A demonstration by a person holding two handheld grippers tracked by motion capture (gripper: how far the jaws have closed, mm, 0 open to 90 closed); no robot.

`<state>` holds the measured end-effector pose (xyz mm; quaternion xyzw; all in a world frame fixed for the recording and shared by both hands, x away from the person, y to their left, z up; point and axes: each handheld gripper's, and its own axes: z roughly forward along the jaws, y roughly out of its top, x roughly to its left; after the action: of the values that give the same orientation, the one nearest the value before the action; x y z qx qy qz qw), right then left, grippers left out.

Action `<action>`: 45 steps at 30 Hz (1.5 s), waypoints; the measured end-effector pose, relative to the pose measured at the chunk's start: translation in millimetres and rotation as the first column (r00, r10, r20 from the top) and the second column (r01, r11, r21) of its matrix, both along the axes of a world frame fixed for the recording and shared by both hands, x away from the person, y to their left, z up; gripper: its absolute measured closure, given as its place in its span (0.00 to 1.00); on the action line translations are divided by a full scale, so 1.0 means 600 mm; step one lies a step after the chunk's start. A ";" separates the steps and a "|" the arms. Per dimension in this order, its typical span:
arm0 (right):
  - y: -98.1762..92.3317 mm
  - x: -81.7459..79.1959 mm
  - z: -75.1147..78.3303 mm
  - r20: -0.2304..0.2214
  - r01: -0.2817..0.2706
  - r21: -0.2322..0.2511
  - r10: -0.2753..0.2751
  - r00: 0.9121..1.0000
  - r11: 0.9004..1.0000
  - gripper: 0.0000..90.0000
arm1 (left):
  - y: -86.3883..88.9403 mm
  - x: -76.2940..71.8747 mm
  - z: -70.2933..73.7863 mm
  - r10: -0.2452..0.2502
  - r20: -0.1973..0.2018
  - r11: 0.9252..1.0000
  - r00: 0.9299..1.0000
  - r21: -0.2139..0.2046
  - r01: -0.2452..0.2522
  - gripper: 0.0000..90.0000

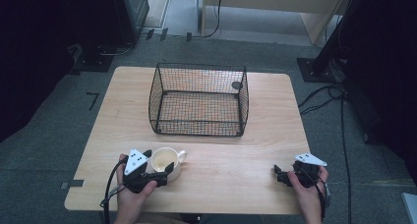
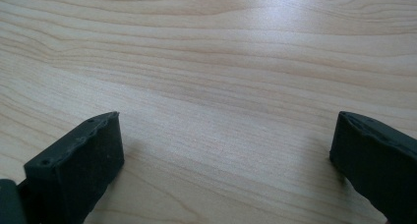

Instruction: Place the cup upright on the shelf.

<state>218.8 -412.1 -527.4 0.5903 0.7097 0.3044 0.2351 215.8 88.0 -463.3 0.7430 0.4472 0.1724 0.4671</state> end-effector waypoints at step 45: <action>0.000 0.000 0.000 0.000 0.000 0.000 0.000 1.000 1.000 0.00 | -0.036 0.011 -0.047 -0.012 0.026 0.988 1.000 0.154 0.007 0.10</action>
<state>218.8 -412.0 -527.4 0.5903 0.7096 0.3045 0.2351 222.3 66.2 -491.4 0.7767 0.4227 0.2142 0.4150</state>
